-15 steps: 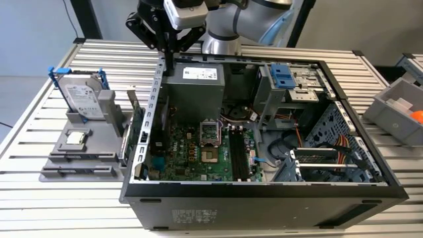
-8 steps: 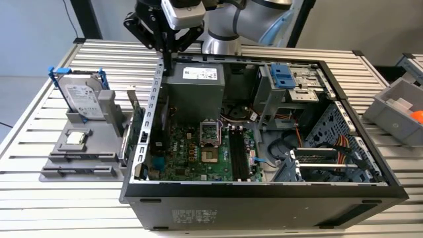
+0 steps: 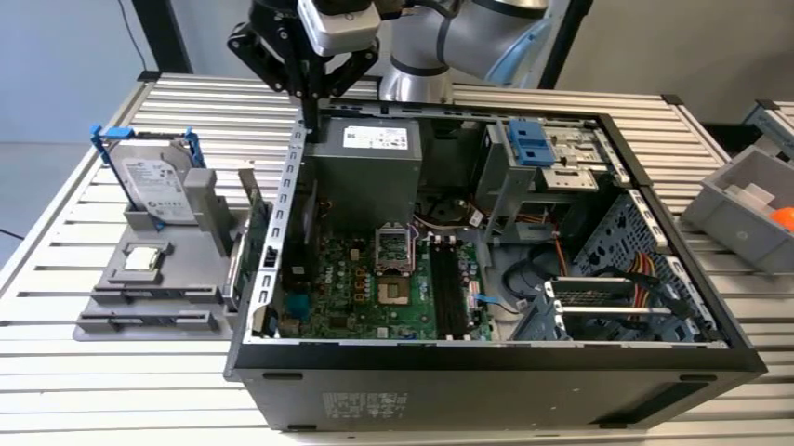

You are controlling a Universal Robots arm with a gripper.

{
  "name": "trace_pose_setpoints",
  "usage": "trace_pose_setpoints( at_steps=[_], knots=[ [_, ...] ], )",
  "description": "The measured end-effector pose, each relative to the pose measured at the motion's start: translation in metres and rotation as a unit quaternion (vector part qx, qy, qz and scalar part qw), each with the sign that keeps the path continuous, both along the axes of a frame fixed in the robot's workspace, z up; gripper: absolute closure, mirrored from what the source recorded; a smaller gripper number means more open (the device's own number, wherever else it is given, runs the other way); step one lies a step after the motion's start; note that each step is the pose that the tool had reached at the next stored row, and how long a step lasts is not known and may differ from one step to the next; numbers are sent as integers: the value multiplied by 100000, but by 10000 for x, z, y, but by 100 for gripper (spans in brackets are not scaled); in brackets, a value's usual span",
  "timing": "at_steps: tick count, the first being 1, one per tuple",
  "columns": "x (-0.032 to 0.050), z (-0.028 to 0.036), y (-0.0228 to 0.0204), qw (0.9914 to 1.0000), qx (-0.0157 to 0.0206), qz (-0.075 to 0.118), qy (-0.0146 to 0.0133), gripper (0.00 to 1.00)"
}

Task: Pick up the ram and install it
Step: 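Reach for the ram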

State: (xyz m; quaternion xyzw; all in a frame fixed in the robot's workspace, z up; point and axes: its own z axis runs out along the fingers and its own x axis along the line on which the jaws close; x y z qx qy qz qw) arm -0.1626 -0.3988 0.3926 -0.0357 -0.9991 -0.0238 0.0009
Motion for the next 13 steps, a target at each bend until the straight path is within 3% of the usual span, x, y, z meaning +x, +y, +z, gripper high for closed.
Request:
trace_pose_setpoints(
  at_steps=[13],
  knots=[
    [-69, 0, 0, 100000, 4, 2, 272, 100]
  ],
)
